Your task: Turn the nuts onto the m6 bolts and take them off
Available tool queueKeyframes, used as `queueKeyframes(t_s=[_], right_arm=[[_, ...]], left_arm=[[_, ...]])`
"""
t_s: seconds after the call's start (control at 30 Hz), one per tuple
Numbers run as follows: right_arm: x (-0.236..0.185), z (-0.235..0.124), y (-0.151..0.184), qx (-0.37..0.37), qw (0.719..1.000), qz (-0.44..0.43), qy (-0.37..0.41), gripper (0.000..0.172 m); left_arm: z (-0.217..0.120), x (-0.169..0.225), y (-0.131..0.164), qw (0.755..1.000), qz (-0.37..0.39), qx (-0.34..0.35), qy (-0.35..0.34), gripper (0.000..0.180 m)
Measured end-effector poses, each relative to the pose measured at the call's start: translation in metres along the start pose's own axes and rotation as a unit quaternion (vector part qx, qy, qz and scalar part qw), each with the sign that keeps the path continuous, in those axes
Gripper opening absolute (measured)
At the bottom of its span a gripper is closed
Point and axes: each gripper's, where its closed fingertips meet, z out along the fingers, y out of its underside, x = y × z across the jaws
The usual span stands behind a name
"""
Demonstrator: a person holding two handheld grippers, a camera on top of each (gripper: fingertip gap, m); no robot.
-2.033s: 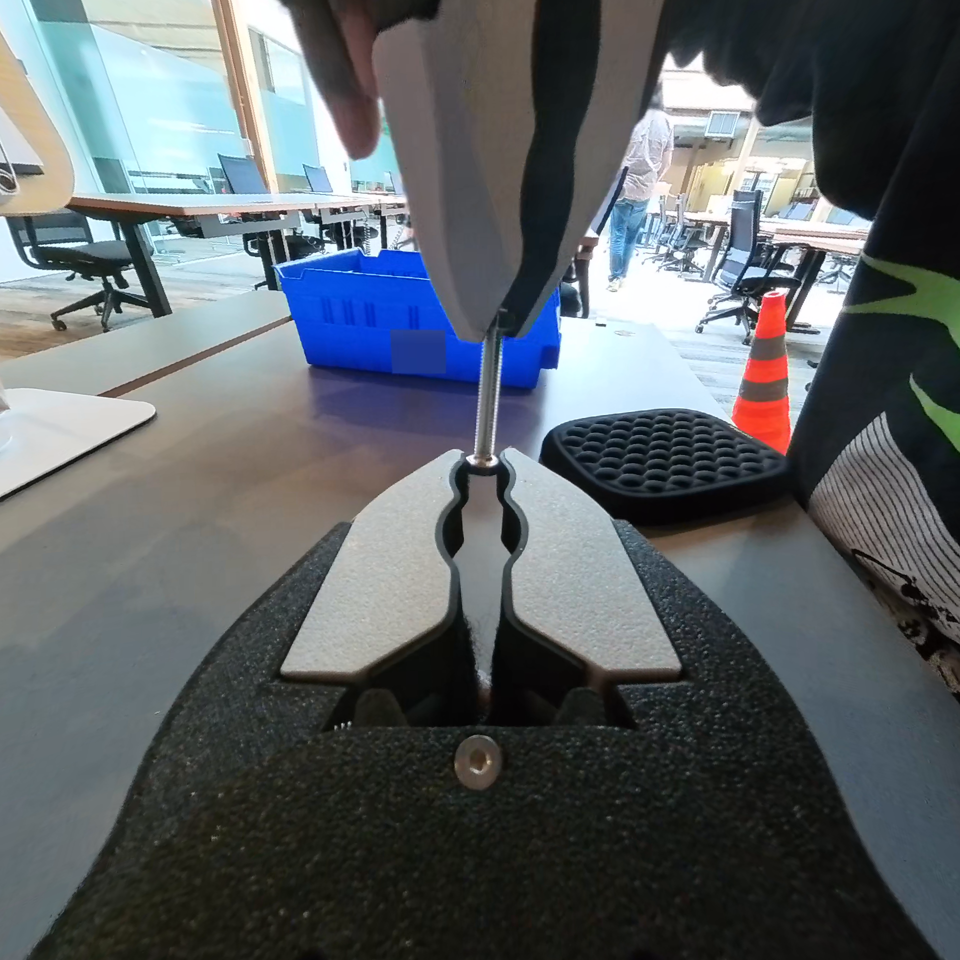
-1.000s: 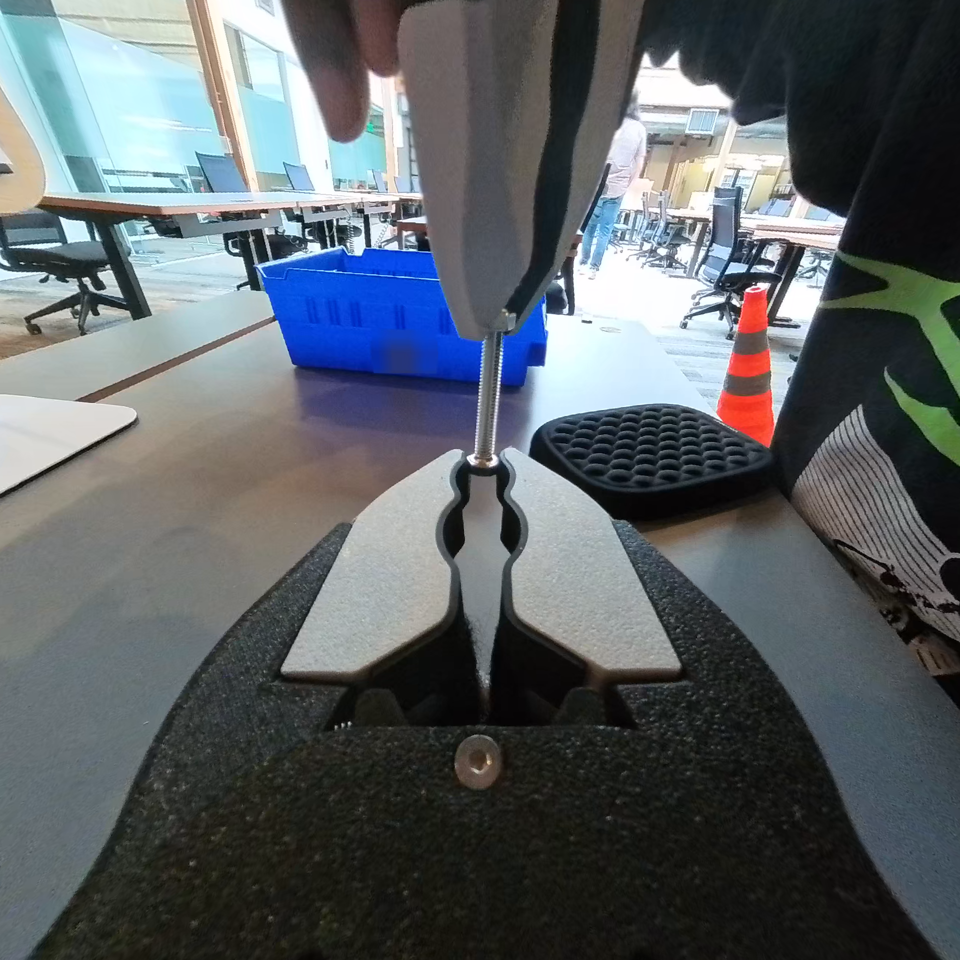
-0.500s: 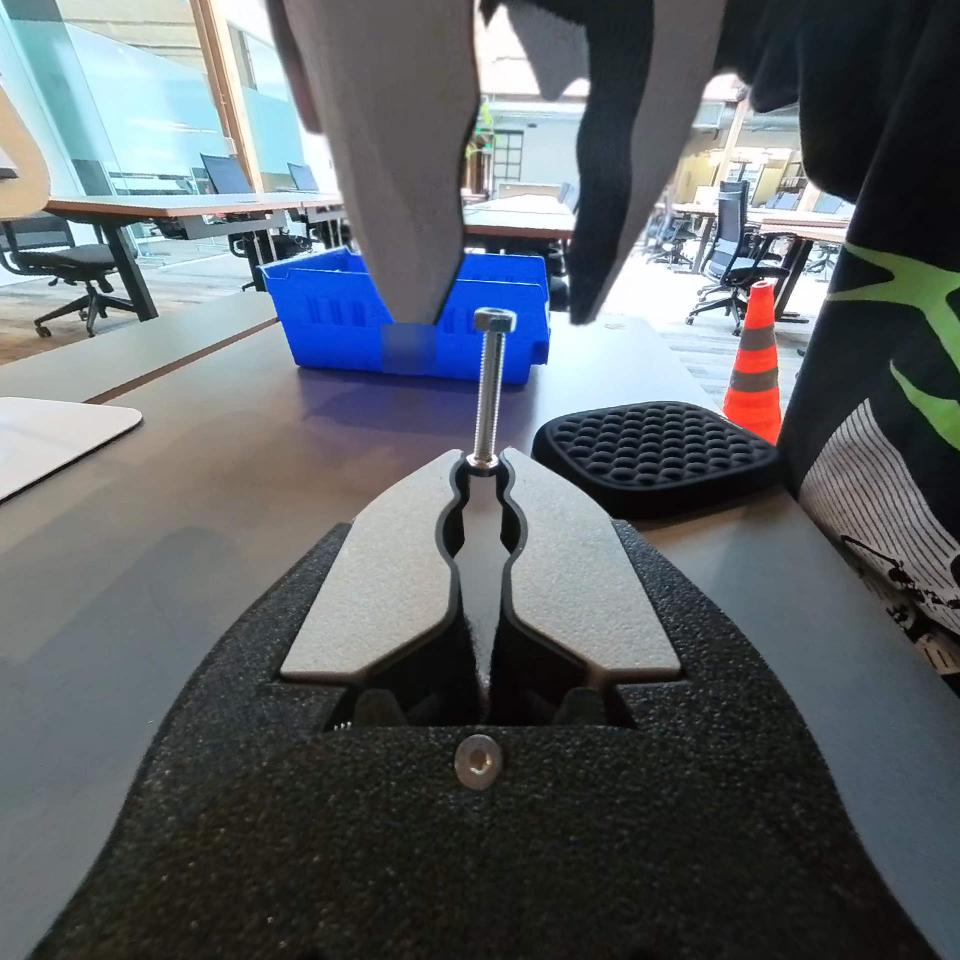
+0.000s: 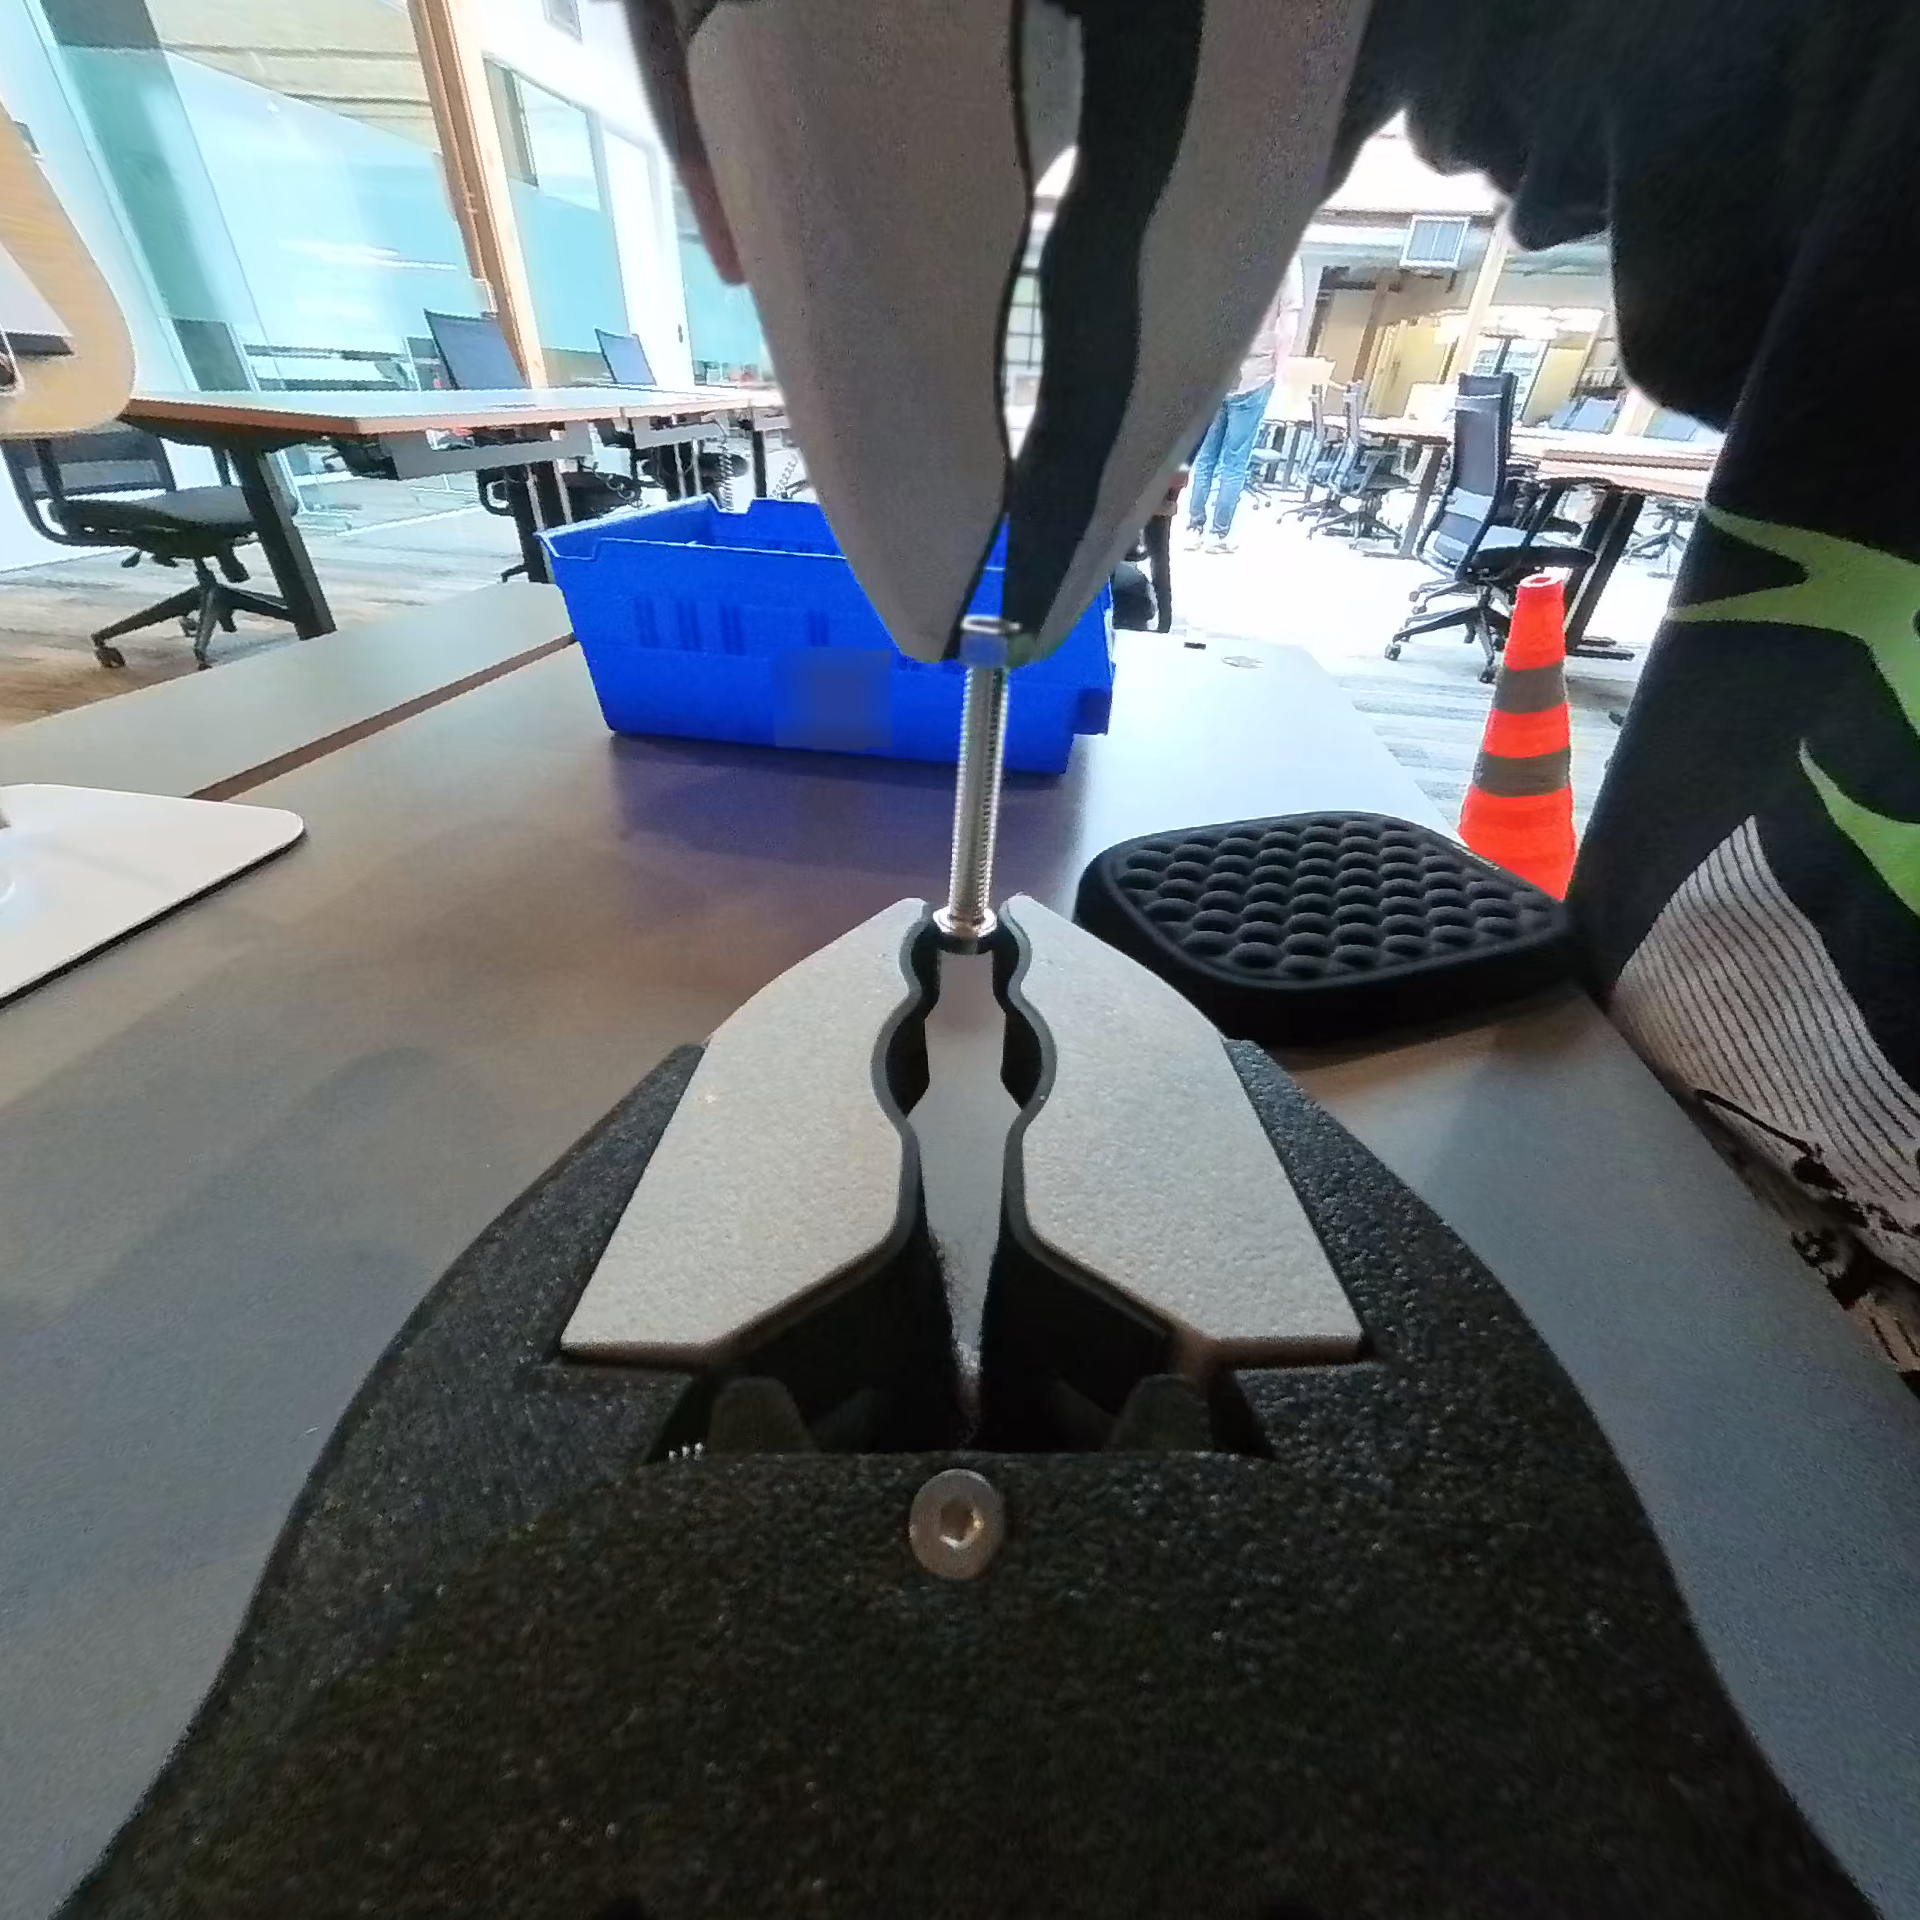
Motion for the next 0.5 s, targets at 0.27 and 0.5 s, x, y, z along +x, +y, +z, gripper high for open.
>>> queueKeyframes(t_s=[0.27,0.5], right_arm=[[-0.0019,-0.0006,-0.0029,0.014,0.989,0.144,0.005,0.04],[-0.0001,-0.0009,-0.0024,0.005,0.978,-0.207,0.032,0.032]], left_arm=[[0.0009,0.0012,0.0011,1.0,0.005,-0.005,0.0,0.009],[0.0004,0.002,0.0006,1.0,0.001,-0.003,0.009,0.009]])
